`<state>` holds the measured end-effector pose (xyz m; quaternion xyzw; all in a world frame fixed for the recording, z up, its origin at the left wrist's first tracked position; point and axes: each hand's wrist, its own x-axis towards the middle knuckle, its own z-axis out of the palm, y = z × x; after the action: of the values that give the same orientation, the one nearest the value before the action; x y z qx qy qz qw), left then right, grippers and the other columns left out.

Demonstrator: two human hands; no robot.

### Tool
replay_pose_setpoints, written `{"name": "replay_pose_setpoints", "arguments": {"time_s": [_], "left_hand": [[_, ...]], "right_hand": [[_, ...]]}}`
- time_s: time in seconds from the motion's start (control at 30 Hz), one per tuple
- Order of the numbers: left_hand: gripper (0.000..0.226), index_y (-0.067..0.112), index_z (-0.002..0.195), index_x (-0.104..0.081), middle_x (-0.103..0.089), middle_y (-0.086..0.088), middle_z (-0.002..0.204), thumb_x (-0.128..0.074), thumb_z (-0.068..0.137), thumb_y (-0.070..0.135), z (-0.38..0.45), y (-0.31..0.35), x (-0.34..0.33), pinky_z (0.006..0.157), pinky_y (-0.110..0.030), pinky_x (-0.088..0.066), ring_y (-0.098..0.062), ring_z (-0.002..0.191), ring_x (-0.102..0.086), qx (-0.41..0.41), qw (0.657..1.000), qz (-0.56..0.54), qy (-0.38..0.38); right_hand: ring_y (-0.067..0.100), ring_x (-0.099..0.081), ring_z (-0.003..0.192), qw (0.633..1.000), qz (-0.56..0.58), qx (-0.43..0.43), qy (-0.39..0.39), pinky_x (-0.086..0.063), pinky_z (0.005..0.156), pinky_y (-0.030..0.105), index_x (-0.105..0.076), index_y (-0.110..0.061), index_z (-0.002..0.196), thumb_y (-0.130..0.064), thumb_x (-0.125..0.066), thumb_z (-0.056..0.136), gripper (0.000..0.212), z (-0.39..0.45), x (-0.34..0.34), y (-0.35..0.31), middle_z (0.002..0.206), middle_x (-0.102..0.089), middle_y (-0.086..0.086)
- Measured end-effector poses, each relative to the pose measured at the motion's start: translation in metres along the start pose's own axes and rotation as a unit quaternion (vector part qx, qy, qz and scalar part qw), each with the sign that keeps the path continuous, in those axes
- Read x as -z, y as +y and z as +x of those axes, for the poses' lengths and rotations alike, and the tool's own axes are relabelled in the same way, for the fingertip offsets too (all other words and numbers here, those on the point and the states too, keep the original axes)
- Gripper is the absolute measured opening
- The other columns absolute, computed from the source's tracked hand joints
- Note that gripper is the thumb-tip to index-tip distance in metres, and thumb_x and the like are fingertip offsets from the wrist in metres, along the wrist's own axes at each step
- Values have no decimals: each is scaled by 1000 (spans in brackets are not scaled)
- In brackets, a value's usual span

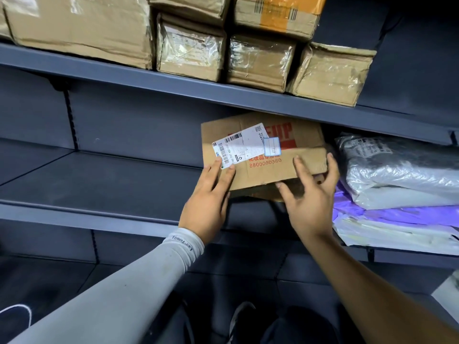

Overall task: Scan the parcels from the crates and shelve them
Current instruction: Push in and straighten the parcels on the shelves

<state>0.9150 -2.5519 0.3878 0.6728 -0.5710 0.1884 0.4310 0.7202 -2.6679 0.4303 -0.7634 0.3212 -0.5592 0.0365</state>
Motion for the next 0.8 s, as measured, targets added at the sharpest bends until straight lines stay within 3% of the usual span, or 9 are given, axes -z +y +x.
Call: {"name": "replay_pose_setpoints", "arguments": {"time_s": [0.07, 0.17, 0.27, 0.4, 0.5, 0.57, 0.63, 0.7, 0.8], "left_hand": [[56, 26, 159, -34, -23, -8, 170, -50, 106, 19, 0, 5, 0, 110, -60, -46, -39, 154, -27, -8, 999, 42, -26], [70, 43, 163, -3, 6, 6, 174, -45, 109, 33, 6, 14, 2, 121, -67, -24, -30, 160, 1, 30, 988, 103, -110], [82, 54, 158, 14, 25, 12, 169, -48, 106, 45, 19, 28, 5, 118, -75, -9, -27, 157, 23, 40, 980, 133, -140], [84, 57, 153, 24, 26, 10, 170, -45, 106, 48, 31, 38, 0, 114, -78, -17, -31, 157, 22, 41, 975, 154, -156], [90, 54, 150, 30, 18, 5, 173, -45, 106, 36, 26, 38, -2, 112, -71, -29, -36, 159, 13, 17, 970, 202, -134], [96, 51, 154, 25, 9, 1, 174, -50, 101, 23, 21, 37, 0, 110, -71, -32, -39, 159, 3, 0, 968, 222, -115], [95, 47, 161, 7, -7, -3, 175, -50, 93, 16, 14, 38, 4, 105, -74, -36, -43, 158, -13, -23, 965, 243, -96], [95, 43, 163, -19, -28, -6, 170, -58, 82, 12, 6, 36, 12, 96, -77, -41, -46, 152, -31, -46, 960, 266, -75], [94, 40, 160, -36, -37, -8, 166, -62, 75, 8, -4, 30, 29, 92, -77, -44, -47, 148, -37, -56, 952, 293, -68]], "right_hand": [[38, -32, 151, 1000, -6, -4, 2, -38, 120, 53, -63, -22, 143, -24, -87, 84, 64, -2, 0, 0, 166, -17, 19], [36, -33, 151, 1000, -11, -10, -4, -35, 121, 48, -65, -22, 141, -24, -87, 84, 62, -2, 2, -2, 167, -19, 16], [35, -34, 150, 999, -34, -3, -7, -29, 121, 39, -66, -21, 140, -27, -86, 84, 60, -3, 6, -4, 168, -20, 10], [32, -37, 147, 998, -54, -34, -23, -41, 113, 47, -65, -28, 141, -39, -82, 86, 58, -12, 16, -7, 167, -24, 0], [43, -50, 135, 980, -193, 0, -41, -48, 101, 58, -62, -34, 143, -53, -75, 87, 61, -12, 24, -7, 170, -21, 4], [46, -32, 149, 955, -282, 45, -79, -35, 111, 66, -47, -36, 154, -58, -69, 87, 74, -4, 28, -9, 173, -7, 8], [41, -11, 158, 932, -319, 108, -137, -19, 117, 71, -29, -37, 161, -59, -70, 86, 89, 6, 30, -10, 175, -1, 7], [37, -15, 159, 910, -330, 176, -178, -16, 117, 74, -27, -36, 162, -58, -73, 85, 93, 11, 30, -9, 174, -14, 7], [34, -37, 151, 890, -337, 238, -196, -33, 114, 68, -38, -29, 160, -52, -78, 85, 88, 9, 27, -15, 164, -40, 9]]}}
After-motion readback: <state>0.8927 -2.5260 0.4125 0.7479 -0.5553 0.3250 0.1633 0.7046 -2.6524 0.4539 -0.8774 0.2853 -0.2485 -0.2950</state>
